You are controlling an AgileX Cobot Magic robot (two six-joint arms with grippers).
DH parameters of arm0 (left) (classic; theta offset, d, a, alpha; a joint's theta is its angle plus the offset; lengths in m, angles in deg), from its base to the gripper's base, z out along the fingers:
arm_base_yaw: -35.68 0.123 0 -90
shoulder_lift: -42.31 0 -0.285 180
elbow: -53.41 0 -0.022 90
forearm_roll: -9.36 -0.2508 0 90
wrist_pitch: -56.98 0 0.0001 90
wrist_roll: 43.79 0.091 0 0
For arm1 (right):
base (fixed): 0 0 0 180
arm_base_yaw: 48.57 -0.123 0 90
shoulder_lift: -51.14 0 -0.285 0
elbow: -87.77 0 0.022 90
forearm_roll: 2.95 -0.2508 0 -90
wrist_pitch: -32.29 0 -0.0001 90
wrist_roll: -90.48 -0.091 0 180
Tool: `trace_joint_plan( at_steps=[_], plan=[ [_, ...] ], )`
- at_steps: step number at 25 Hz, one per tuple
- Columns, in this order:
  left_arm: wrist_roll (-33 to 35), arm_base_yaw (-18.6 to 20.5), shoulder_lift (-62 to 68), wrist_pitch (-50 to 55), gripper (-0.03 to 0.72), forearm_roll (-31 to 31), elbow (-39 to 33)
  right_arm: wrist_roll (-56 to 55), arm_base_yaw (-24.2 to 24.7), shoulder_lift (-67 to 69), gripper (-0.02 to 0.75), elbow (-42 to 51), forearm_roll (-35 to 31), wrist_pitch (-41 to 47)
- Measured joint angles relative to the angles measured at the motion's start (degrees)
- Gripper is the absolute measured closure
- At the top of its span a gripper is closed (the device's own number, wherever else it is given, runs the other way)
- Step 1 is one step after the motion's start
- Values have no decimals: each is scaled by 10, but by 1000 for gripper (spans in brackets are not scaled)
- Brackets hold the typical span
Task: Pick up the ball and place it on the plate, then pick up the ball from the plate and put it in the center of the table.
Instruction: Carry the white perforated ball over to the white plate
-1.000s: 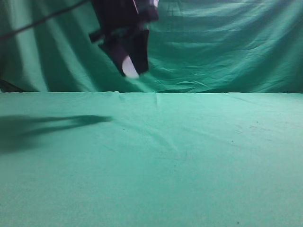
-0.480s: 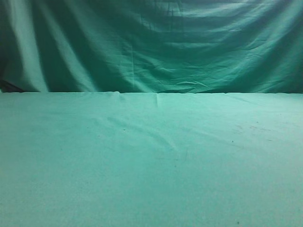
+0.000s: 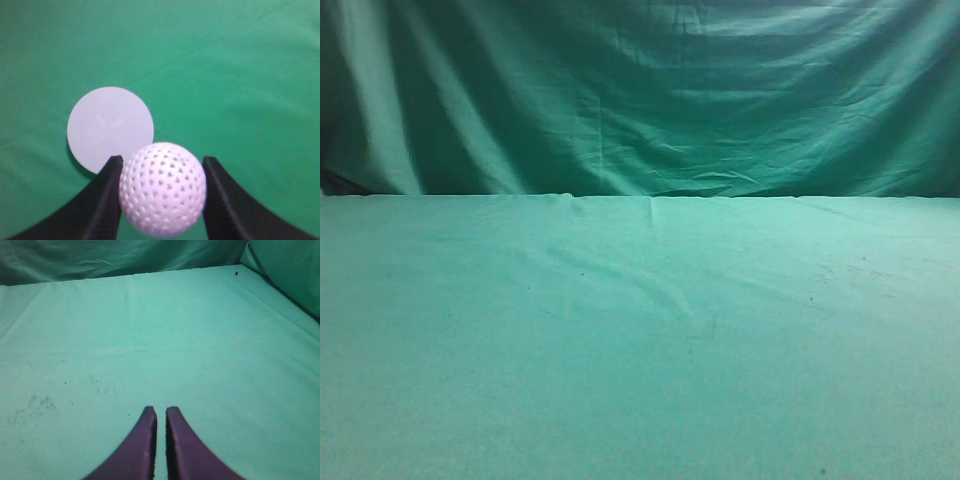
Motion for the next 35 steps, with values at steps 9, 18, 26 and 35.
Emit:
trace_joint_plan(
  at_steps=[9, 18, 26, 35],
  plan=[
    [87, 211, -30, -17, 381, 152, -33, 1, 0, 0, 671, 0, 0, 0],
    [125, 351, 28, -43, 381, 209, -35, 1, 0, 0, 671, 0, 0, 0],
    [144, 352, 93, -108, 381, 216, -35, 1, 0, 0, 671, 0, 0, 0],
    [155, 352, 134, -157, 381, 217, -35, 1, 0, 0, 671, 0, 0, 0]
  ],
)
